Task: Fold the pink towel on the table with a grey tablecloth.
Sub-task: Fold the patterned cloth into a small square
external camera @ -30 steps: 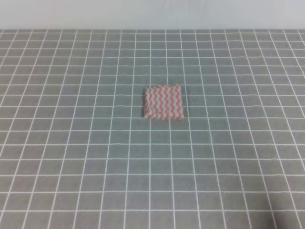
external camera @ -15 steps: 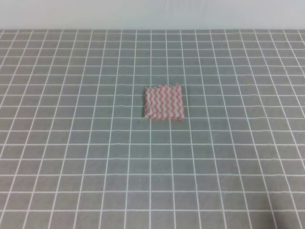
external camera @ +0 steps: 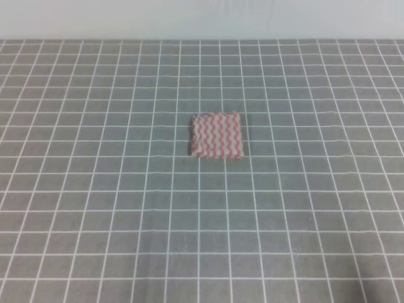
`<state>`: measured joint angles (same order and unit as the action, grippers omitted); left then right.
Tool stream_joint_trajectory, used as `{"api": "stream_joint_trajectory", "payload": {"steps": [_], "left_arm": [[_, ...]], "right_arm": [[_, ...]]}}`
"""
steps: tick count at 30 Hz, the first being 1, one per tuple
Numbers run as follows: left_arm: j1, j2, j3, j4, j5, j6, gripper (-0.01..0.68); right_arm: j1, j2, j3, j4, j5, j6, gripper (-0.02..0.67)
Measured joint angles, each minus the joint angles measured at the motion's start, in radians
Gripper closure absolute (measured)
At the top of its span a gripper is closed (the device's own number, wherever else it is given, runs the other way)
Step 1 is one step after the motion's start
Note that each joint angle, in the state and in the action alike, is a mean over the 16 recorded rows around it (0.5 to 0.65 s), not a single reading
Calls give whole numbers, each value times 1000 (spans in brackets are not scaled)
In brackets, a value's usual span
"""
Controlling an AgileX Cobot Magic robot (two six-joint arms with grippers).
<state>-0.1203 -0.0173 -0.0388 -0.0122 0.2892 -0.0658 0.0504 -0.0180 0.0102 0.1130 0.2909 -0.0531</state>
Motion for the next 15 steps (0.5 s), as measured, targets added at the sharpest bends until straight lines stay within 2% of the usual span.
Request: {"api": "stream_joint_trajectory", "payload": {"steps": [15], "left_arm": [[7,-6,52,-7,67,4,675]], "right_arm": [[0,1,5,3,-2,1,666]]}}
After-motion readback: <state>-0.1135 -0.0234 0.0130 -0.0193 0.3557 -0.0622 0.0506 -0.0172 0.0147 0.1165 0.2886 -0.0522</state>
